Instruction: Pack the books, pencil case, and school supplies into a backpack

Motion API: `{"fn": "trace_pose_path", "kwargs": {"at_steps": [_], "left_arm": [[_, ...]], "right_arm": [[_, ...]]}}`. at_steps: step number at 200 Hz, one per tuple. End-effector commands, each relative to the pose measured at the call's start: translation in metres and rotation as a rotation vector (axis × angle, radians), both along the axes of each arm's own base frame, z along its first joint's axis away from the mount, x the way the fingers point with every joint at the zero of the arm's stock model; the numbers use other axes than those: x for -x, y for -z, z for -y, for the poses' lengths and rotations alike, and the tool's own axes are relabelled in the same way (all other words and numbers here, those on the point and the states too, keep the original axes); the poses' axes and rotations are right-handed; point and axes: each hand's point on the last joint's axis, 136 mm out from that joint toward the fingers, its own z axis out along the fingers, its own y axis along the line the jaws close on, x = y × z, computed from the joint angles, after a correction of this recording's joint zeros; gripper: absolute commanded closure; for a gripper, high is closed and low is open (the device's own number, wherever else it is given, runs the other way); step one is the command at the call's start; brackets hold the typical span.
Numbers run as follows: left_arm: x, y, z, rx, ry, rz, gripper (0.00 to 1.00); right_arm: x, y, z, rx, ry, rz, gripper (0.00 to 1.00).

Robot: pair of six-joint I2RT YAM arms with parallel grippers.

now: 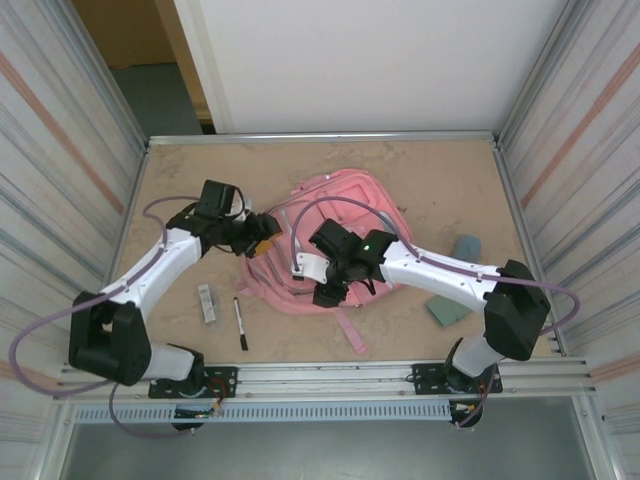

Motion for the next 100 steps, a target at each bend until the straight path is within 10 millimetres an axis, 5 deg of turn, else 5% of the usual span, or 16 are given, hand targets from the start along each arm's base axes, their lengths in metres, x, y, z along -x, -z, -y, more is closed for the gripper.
{"fn": "trace_pose_path", "kwargs": {"at_steps": [1, 37, 100], "left_arm": [[0.044, 0.002, -0.001, -0.054, 0.116, -0.015, 0.50], [0.075, 0.015, 0.002, -0.059, 0.143, -0.053, 0.53], [0.089, 0.030, -0.001, -0.045, 0.117, -0.094, 0.63]], "right_arm": [[-0.021, 0.011, 0.000, 0.044, -0.059, 0.151, 0.55], [-0.027, 0.020, -0.007, 0.054, -0.127, 0.191, 0.64], [-0.027, 0.057, 0.008, 0.188, -0.217, 0.193, 0.66]]}}
